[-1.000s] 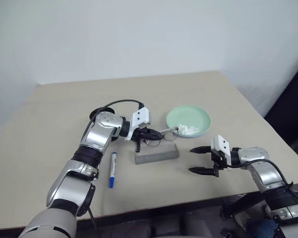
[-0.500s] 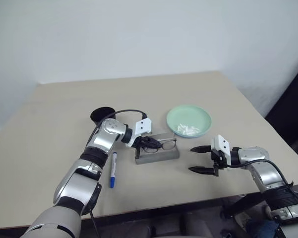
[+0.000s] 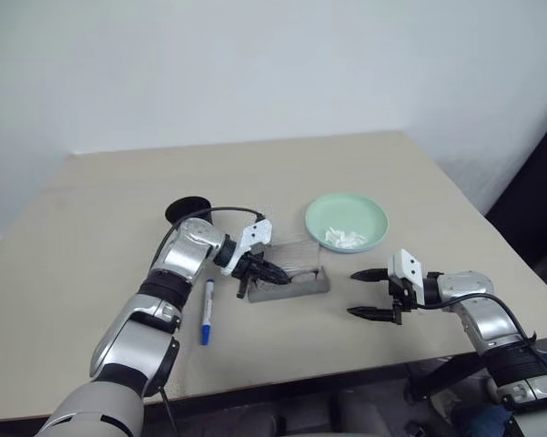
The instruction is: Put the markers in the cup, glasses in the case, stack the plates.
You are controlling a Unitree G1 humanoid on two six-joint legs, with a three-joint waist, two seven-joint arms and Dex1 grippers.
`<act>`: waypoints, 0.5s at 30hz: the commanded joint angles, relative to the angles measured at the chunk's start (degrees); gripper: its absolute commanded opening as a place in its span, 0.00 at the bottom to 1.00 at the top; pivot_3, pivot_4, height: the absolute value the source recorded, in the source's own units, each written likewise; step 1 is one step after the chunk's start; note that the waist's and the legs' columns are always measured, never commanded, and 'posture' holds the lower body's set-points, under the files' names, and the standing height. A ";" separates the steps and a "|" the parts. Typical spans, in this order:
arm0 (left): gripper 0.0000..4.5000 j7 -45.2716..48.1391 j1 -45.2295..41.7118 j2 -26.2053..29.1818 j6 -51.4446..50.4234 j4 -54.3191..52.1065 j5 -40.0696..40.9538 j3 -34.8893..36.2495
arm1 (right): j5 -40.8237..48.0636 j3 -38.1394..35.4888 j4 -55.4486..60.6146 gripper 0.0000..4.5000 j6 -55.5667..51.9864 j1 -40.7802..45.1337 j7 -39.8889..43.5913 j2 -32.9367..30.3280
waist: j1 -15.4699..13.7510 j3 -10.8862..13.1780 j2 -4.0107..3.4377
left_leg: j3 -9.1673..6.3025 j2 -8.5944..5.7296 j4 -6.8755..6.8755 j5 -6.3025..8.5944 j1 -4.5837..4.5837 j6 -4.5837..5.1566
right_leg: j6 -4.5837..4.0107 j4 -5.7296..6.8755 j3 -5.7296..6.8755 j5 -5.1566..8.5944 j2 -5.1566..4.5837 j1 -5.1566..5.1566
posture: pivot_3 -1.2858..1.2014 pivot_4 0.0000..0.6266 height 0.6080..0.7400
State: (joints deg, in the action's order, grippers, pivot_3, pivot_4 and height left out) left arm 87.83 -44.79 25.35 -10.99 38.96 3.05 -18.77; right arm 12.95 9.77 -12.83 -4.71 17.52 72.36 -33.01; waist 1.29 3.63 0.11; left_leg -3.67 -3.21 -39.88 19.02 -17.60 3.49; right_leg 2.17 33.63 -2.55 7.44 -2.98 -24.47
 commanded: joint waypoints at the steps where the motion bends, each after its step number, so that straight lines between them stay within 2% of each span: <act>1: 0.00 2.06 0.20 0.85 -2.90 -2.62 1.42 0.62 | 0.24 -0.43 1.28 0.92 0.49 1.12 -0.25 -0.06 | -0.01 0.00 0.00 | -0.01 0.00 0.00 0.00 0.00 0.00 | 0.00 0.00 0.00 0.00 0.00 0.00 | 0.52 0.00 1.00; 5: 0.00 2.83 0.90 0.56 -4.87 -3.30 1.67 0.44 | 0.21 -0.34 1.52 0.92 0.20 1.35 -0.43 -0.01 | -0.01 0.00 0.00 | -0.01 -0.01 0.00 0.00 -0.01 0.00 | 0.00 0.00 0.00 0.00 0.00 0.00 | 0.52 0.00 1.00; 15: 0.00 -1.37 0.31 -1.36 0.59 0.34 -0.74 0.33 | 0.34 -0.29 2.51 0.92 -0.47 1.15 -0.83 -0.28 | -0.14 -0.01 -0.01 | -0.03 -0.02 -0.01 0.00 0.00 0.00 | 0.00 0.00 -0.01 0.00 -0.01 0.03 | 0.52 0.00 1.00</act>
State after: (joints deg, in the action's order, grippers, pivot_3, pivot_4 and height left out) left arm 87.89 -43.56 24.63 -11.99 38.57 2.96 -18.71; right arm 12.93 10.00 -12.57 -5.14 17.53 71.72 -33.01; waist 1.16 3.62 0.10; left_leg -3.73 -3.23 -39.91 19.02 -17.59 3.49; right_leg 2.17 33.62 -2.56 7.44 -2.99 -24.43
